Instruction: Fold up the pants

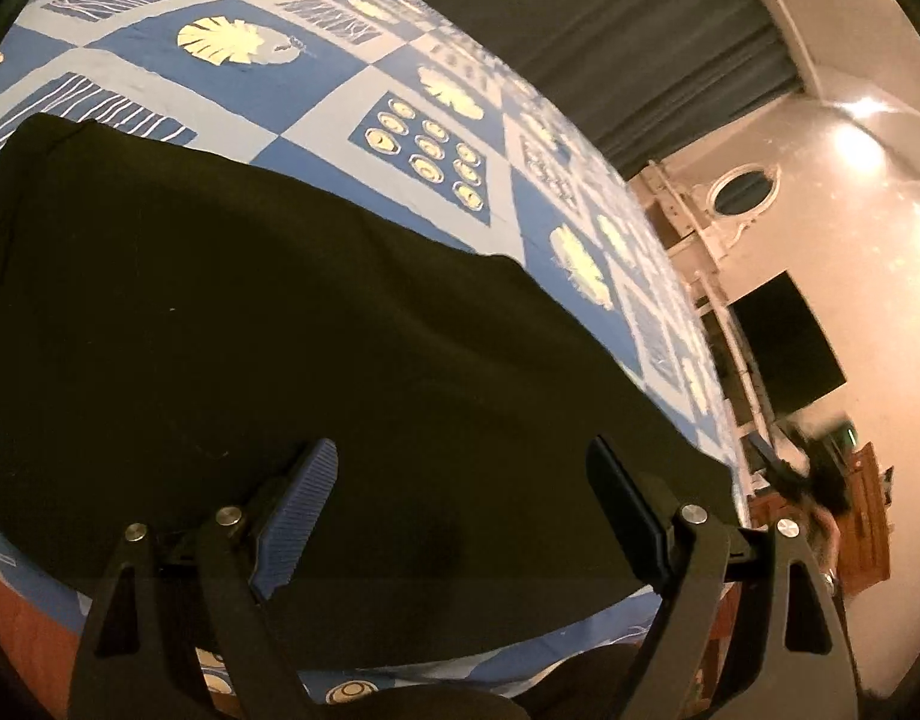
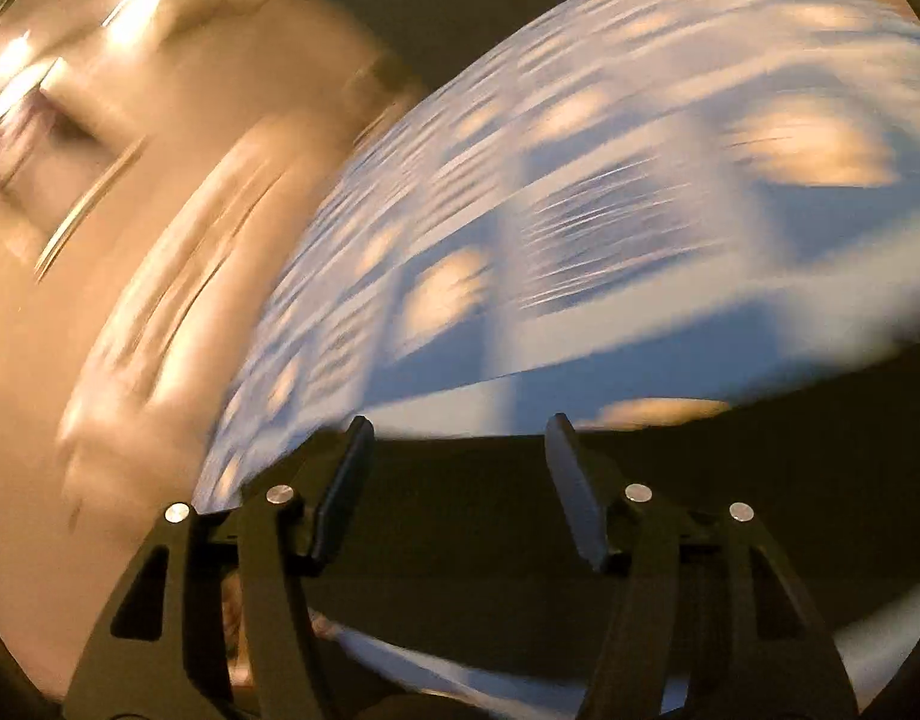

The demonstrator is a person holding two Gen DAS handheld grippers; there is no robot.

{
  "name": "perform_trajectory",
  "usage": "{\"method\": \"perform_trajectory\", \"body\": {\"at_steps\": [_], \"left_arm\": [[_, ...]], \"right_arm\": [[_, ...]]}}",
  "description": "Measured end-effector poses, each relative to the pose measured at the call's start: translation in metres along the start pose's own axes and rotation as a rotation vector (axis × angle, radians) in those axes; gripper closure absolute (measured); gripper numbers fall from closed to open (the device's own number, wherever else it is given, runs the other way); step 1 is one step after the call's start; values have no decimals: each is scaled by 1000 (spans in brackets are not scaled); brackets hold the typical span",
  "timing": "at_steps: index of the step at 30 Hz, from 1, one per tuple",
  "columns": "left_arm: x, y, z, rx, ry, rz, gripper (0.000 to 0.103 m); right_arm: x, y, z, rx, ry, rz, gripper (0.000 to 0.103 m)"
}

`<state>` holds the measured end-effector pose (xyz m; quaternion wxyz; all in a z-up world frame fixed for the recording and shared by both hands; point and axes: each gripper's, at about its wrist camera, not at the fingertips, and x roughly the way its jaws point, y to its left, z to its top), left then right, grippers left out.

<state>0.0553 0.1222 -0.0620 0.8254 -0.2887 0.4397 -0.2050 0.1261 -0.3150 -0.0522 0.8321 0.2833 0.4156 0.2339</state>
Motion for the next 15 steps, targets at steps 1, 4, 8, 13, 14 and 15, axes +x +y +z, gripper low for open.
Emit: {"method": "perform_trajectory", "body": {"at_steps": [1,4,8,13,14,15], "left_arm": [[-4,1,0,-6,-19,-4,19],[-17,13,4,-40,-73,-14,19],[-23,38,12,-65,-62,-34,19],[-30,55,17,-87,-66,-113,19],[-32,57,17,-84,-77,-115,19],[-35,59,17,-78,-92,-112,19]], "right_arm": [[35,15,8,-45,60,37,44],[151,59,30,-143,250,109,44],[247,91,49,-211,399,118,44],[305,111,44,-292,545,104,44],[311,107,39,-307,570,93,44],[317,107,37,-320,594,87,45]]}}
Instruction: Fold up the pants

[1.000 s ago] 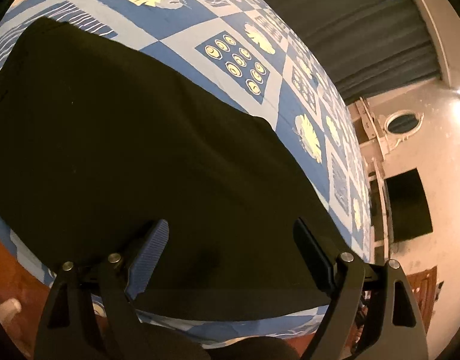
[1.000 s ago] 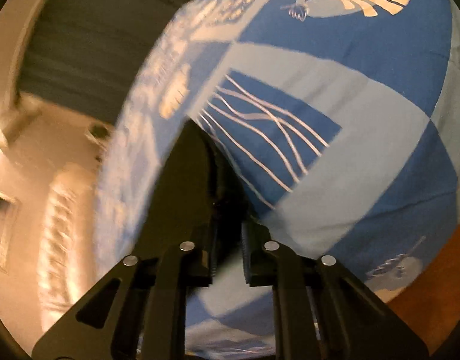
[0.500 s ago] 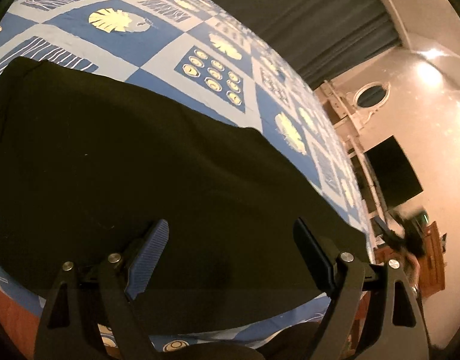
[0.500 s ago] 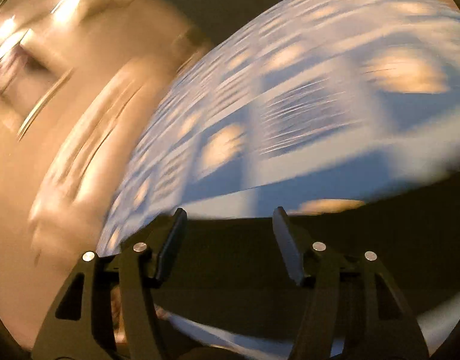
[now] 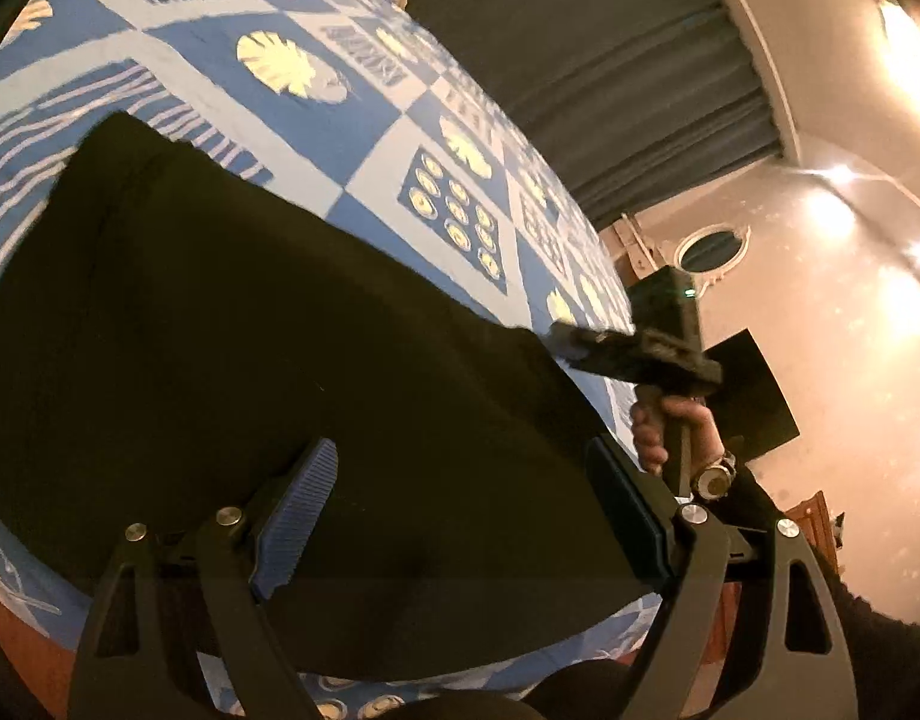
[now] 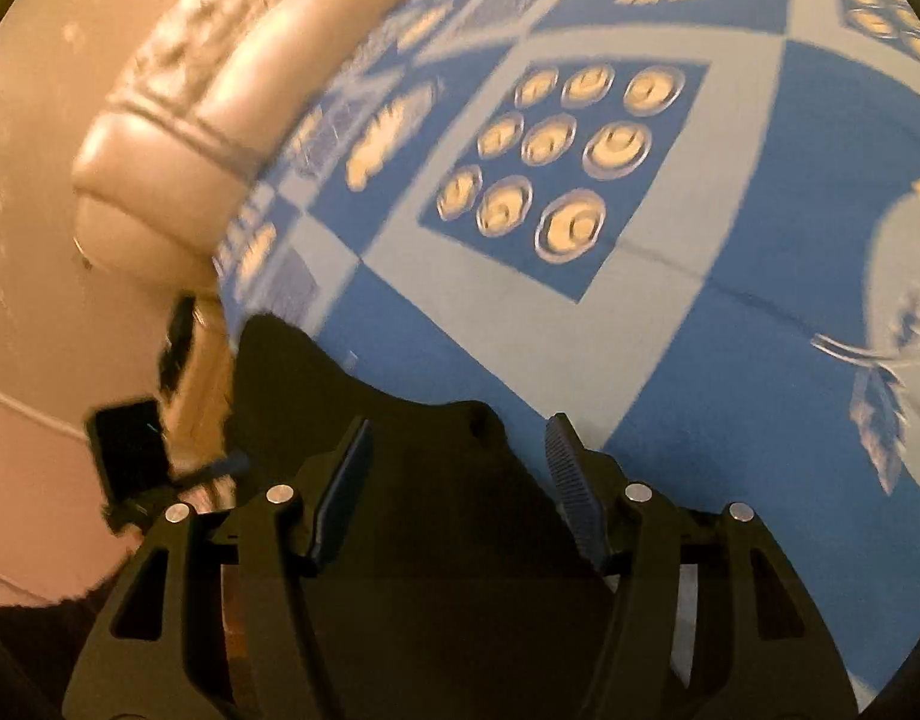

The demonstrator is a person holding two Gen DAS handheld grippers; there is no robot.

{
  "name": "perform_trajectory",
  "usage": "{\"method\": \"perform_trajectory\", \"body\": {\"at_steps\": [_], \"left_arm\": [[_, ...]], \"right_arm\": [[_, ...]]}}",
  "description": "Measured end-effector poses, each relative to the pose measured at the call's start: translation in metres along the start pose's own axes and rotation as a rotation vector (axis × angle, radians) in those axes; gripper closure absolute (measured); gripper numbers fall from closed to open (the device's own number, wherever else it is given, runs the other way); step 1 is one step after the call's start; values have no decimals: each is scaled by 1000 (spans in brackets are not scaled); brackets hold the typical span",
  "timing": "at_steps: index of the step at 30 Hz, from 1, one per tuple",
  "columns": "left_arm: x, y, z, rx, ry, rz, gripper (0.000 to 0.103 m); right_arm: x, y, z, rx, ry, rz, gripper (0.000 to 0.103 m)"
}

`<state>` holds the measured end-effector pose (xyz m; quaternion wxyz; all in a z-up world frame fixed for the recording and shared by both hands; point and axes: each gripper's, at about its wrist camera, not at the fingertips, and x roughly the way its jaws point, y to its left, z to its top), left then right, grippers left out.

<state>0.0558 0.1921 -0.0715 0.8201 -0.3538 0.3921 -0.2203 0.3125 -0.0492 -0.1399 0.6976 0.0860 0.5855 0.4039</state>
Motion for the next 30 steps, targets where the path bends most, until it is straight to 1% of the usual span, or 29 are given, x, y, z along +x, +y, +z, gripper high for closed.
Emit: {"method": "perform_trajectory", "body": {"at_steps": [1,2,3,5,7,10,11,12,13,14,15,16,17,18,19,20,21,22,23,24,25,27,28,29,30], "left_arm": [[-2,1,0,6,-5,-1,19],[-3,3,0,13,-5,1,19],[-4,5,-1,28,-1,10,19],[-6,6,-2,62,0,5,19],[-7,6,-3,93,-10,12,19],[-8,7,0,128,-50,53,19],[-6,7,4,137,-56,65,19],[-4,8,6,158,-67,91,19],[-1,10,7,178,-66,110,19],[1,13,8,184,-55,113,19],[0,14,9,183,-59,108,19],[-1,15,9,177,-63,105,19],[1,17,10,165,-64,104,19],[0,20,11,159,-67,118,19],[1,24,14,149,-62,128,19],[1,26,15,145,-62,123,19],[0,29,16,144,-67,130,19],[0,30,17,145,-66,139,19],[1,30,19,144,-67,140,19],[-1,29,18,141,-72,146,19],[-3,27,17,139,-75,160,19],[-1,21,19,144,-69,201,19],[-2,18,18,146,-67,217,19],[-1,14,18,148,-61,238,19],[2,10,19,152,-52,265,19]], "right_arm": [[2,0,0,-12,13,19,48],[1,1,-4,-17,25,41,71],[2,3,-8,-22,34,35,85],[-1,3,-12,-32,19,21,90],[-9,6,-13,-31,-28,-11,92],[-17,9,-11,-44,-83,-63,94],[-11,6,-9,-37,-89,-80,95],[-6,-1,-8,-8,-83,-84,95],[0,-10,-10,34,-78,-58,95],[2,-12,-9,54,-84,-43,93],[-2,-15,-11,74,-109,-25,91],[-9,-15,-13,84,-136,-28,83],[-24,-15,-19,108,-198,-43,72],[-43,-17,-28,141,-264,-29,66],[-66,-19,-42,172,-338,-9,56],[-83,-20,-53,189,-386,-6,49],[-105,-22,-70,212,-435,-6,47],[-133,-26,-96,244,-492,-13,45],[-150,-28,-114,265,-524,-29,43],[-172,-32,-139,295,-556,-61,40],[-200,-39,-174,337,-589,-110,40],[-239,-52,-225,415,-637,-180,40],[-266,-64,-264,487,-673,-222,39],[-282,-72,-290,541,-698,-251,35],[-300,-80,-321,610,-738,-290,34]]}}
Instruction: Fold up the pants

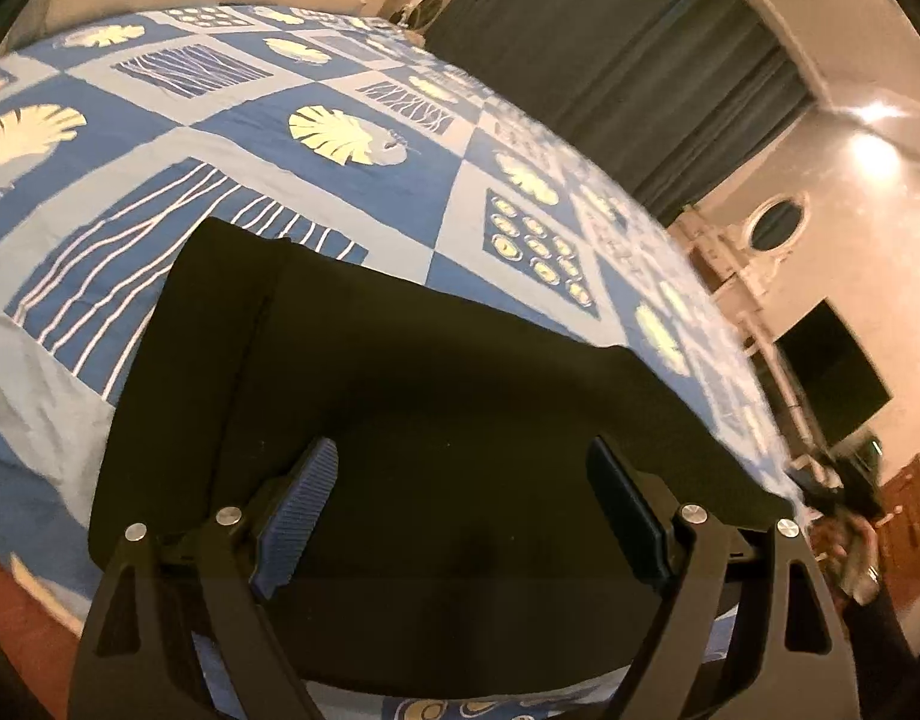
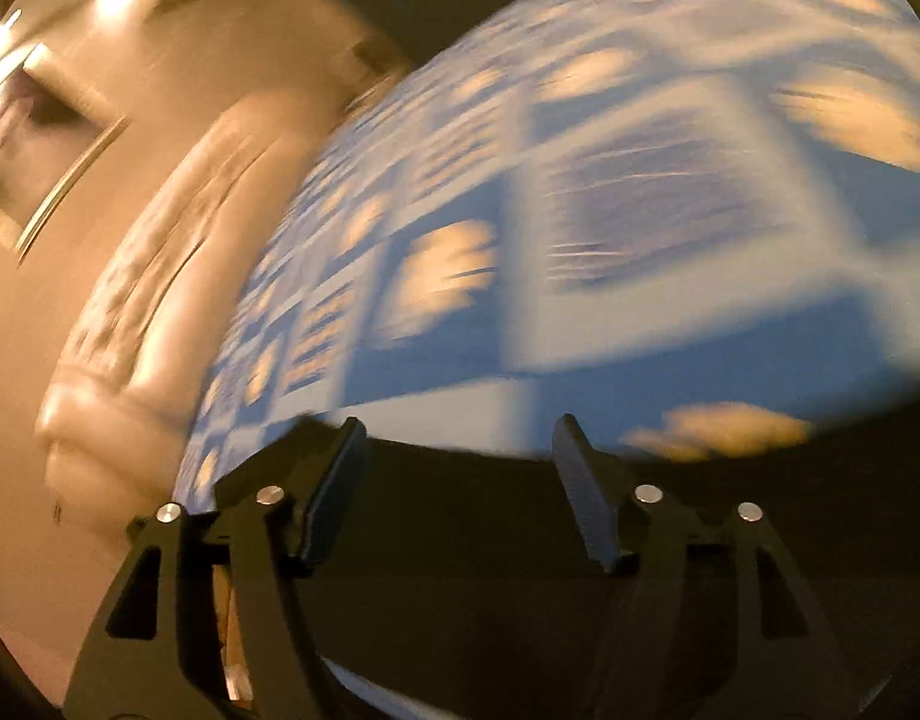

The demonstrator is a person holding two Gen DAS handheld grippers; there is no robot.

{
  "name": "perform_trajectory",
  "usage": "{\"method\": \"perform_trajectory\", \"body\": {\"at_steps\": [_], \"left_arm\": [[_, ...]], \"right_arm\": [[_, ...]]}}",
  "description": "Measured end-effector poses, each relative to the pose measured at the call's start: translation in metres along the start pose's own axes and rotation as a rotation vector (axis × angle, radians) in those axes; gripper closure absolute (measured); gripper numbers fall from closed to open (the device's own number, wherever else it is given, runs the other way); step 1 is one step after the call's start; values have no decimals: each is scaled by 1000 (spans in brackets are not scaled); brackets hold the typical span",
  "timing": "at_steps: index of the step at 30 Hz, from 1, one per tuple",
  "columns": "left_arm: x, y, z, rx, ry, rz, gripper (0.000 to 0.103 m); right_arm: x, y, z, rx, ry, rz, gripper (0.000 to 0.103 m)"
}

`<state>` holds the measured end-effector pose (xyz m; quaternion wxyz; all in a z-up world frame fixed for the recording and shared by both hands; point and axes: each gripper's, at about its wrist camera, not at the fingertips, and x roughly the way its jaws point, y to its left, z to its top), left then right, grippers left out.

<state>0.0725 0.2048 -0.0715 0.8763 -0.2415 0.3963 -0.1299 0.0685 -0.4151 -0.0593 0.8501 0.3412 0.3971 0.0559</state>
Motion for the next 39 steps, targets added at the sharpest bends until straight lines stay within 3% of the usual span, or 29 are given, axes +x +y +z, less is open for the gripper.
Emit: {"method": "perform_trajectory", "body": {"at_steps": [3,6,11,14,16,20,22,24,30,34,39], "left_arm": [[2,-9,3,-29,25,74,19],[9,-13,3,-80,73,145,19],[15,-38,1,-63,73,185,19],[22,-48,-3,-47,77,131,15],[34,-45,-10,-61,87,154,10],[36,-57,-23,74,58,179,6],[37,-63,-27,129,64,199,6],[38,-65,-31,190,66,210,6],[43,-71,-35,263,68,247,6],[44,-72,-36,272,62,263,6],[45,-75,-34,296,94,275,6]], "right_arm": [[-79,-83,-8,195,-146,-123,34],[-128,-155,-27,413,-247,-187,34],[-128,-214,-51,576,-259,-81,34],[-125,-220,-50,587,-291,-31,34],[-120,-219,-45,554,-294,1,34],[-112,-213,-45,550,-279,-8,37],[-114,-214,-46,557,-271,-15,50],[-115,-221,-52,574,-253,-3,82],[-120,-221,-58,589,-258,39,85],[-127,-213,-54,609,-295,113,86],[-137,-173,-40,536,-306,176,86]]}}
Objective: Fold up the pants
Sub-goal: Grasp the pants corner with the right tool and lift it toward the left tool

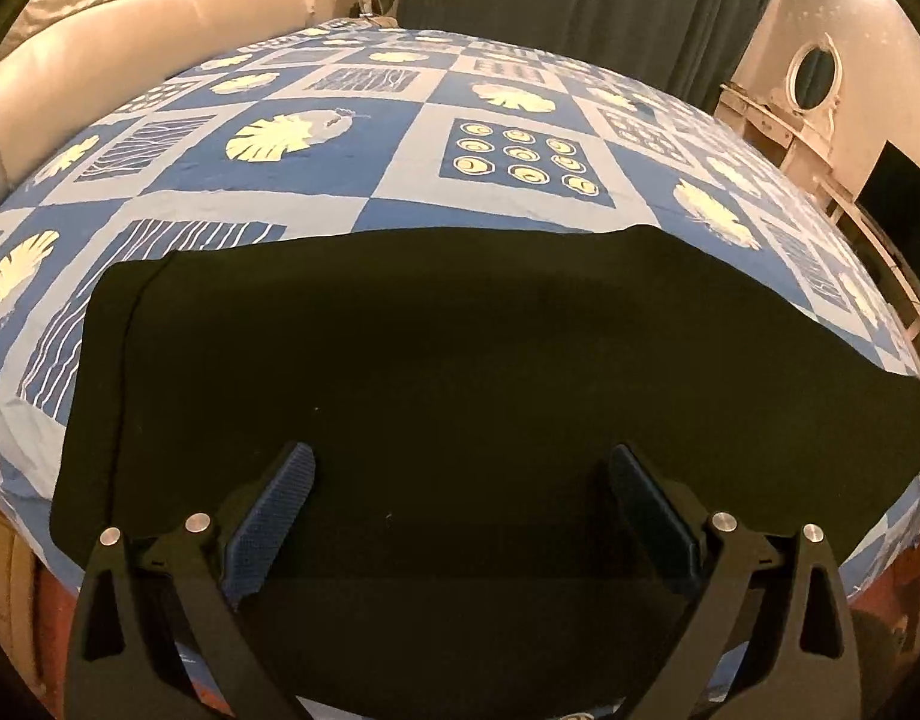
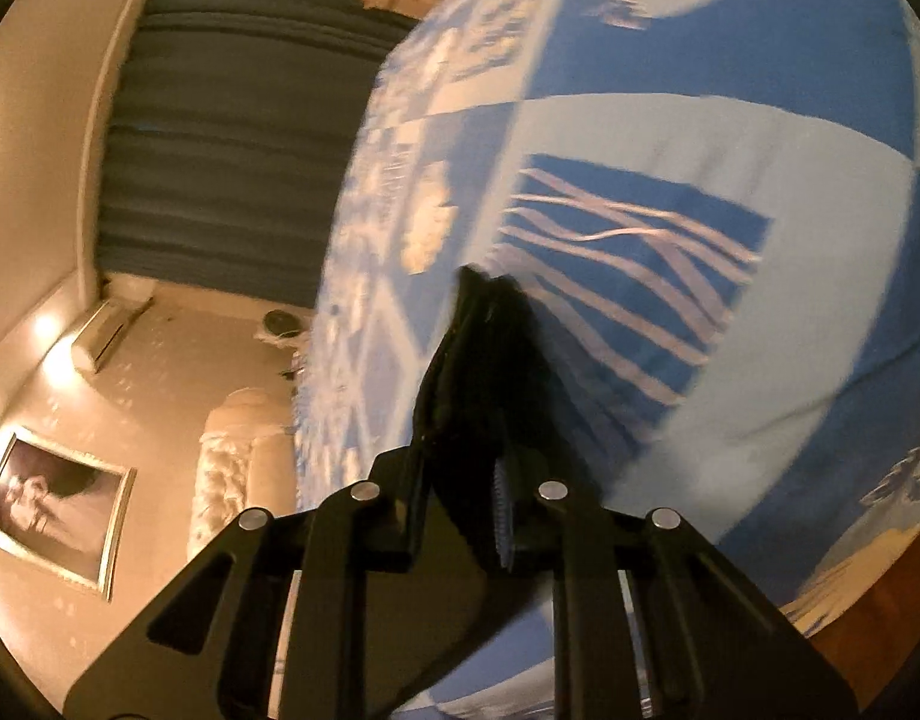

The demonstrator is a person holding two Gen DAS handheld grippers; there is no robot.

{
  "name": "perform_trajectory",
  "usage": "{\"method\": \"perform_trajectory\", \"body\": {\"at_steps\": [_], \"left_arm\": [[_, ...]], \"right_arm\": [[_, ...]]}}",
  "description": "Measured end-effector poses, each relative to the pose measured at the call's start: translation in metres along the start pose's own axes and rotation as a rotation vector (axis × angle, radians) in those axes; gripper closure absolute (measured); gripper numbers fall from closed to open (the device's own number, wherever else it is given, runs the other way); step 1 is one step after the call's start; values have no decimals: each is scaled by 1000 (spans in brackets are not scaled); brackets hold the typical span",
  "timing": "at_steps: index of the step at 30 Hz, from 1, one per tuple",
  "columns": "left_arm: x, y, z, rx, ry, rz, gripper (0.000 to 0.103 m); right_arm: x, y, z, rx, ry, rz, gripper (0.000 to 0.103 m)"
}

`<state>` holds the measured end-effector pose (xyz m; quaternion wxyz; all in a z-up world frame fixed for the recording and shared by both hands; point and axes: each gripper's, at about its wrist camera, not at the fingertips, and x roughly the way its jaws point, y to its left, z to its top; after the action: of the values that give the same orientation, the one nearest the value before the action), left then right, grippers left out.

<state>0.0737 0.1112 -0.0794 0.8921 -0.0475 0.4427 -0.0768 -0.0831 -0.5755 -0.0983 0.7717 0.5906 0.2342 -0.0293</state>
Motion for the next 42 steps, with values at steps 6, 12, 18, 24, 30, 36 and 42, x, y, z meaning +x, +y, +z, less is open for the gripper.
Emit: {"method": "perform_trajectory", "body": {"at_steps": [6,12,18,24,30,36,42], "left_arm": [[-10,10,4,-81,2,-23,6],[-26,32,9,-208,-40,-31,6],[-31,40,7,-252,-36,-16,6],[-35,39,4,-248,-32,0,6],[-36,36,2,-245,-33,-10,6],[-35,33,3,-220,-35,-17,6],[-33,39,1,-239,-31,-20,6]], "right_arm": [[11,68,-26,-191,49,15,86],[20,127,-65,-341,94,54,86],[49,173,-112,-449,168,93,86],[89,198,-169,-526,271,86,86],[130,203,-221,-593,362,58,86],[164,200,-272,-701,433,-23,86],[190,188,-313,-825,482,-121,86]]}}
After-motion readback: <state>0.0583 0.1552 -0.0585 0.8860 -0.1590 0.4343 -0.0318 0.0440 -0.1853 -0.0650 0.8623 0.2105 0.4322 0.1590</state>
